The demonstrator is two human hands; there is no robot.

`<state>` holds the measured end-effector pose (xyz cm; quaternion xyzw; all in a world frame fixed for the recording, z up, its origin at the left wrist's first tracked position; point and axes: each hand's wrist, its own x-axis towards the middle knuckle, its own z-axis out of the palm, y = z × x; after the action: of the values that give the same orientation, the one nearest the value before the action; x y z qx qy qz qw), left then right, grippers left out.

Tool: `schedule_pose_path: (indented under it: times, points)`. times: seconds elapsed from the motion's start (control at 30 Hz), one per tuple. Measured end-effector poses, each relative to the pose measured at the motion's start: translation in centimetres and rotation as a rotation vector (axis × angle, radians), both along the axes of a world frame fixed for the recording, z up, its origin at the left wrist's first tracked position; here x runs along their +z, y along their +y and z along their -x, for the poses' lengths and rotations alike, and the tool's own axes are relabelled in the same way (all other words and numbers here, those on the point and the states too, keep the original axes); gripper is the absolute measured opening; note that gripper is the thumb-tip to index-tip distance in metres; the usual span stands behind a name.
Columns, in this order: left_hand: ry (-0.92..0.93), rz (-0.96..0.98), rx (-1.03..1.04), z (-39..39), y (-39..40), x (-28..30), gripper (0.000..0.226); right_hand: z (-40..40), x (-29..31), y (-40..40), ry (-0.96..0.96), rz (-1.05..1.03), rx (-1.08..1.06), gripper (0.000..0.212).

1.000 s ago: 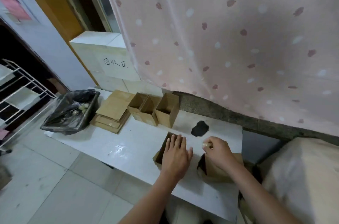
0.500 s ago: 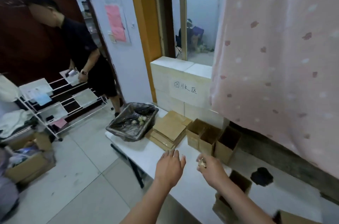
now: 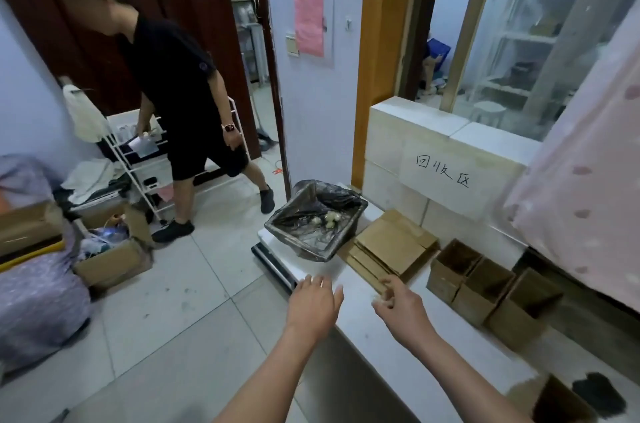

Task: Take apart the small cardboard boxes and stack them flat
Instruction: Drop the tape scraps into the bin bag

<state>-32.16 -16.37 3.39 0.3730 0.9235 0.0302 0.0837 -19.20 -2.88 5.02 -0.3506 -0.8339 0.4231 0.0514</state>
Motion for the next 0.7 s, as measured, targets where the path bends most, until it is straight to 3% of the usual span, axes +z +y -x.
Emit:
schedule_pose_path:
  times: [0.07,0.3,0.7]
  points:
    - [-0.007,0.005,0.016,1.7,-0.5,-0.7,0.052,2.4,-0.5,0.4,0.001,0.022,-0.01,0.026]
    - [-0.016,0.018,0.062,10.6,0.3,-2.5,0.053,13.2,-3.8,2.9,0.022,-0.007,-0.002,0.026]
    - [-0.03,0.076,0.091,27.8,8.8,-4.3,0.047,32.6,-8.2,12.2,0.062,0.156,-0.059,0.021]
